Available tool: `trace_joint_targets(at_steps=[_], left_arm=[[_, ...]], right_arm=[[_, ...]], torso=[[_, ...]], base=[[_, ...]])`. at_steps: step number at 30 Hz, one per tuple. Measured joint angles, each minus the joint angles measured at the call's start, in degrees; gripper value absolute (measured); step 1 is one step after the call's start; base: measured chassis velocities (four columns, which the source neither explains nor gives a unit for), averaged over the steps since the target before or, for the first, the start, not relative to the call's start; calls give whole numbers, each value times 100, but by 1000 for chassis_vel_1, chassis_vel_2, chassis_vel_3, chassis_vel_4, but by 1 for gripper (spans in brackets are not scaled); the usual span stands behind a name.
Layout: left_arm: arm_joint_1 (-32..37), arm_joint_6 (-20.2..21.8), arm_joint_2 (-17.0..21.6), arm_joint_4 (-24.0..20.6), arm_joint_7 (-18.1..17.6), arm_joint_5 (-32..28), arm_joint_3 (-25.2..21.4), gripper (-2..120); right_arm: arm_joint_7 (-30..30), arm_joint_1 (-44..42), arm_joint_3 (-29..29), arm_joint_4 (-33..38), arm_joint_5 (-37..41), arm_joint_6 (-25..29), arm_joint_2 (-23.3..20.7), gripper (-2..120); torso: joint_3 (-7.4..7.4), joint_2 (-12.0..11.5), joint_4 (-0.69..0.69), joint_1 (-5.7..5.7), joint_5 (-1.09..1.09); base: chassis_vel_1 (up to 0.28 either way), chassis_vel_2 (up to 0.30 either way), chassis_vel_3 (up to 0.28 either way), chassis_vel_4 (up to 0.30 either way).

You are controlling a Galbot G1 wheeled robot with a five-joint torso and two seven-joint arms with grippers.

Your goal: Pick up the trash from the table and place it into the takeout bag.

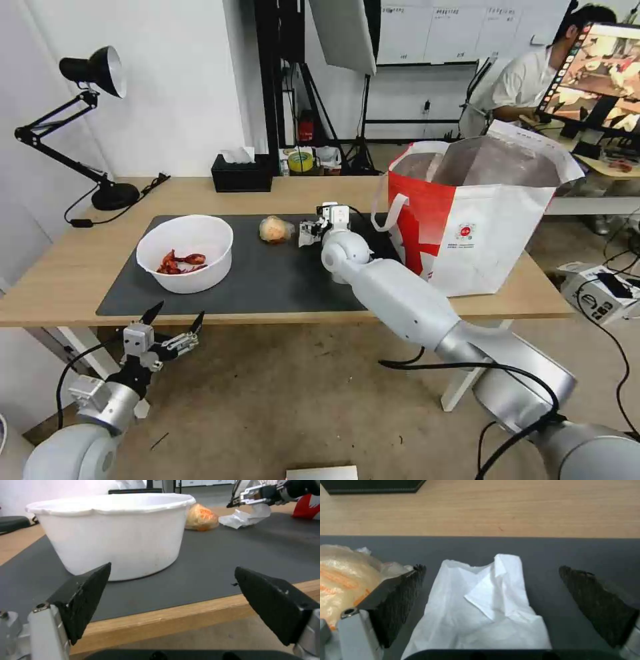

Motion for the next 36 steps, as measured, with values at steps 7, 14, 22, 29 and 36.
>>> trace_joint_targets(at_steps=[7,14,22,29,36], left_arm=[[-9,-5,-23,1,0,6,21,100],[-28,-21,-5,28,5,-73,54,100],[-72,-5,-11,50,7,-86,116,100],[-73,-5,-17,56,7,-82,124,100],[-96,-5,15,73,-1,-78,160,100]], right_arm=[[-18,52,56,-152,0,-140,115,100],[-16,58,71,-271,-3,-431,139,100],[-189,74,110,-402,137,-680,162,97],[-209,100,126,-477,158,-715,159,81],[-189,65,140,-420,220,-760,89,50]], torso=[[0,0,0,0,0],[0,0,0,0,1],[0,1,0,0,1],[-1,1,-1,-1,1],[-2,2,-4,-1,0]], base=[[0,0,0,0],[0,0,0,0],[0,0,0,0],[0,0,0,0],[0,0,0,0]])
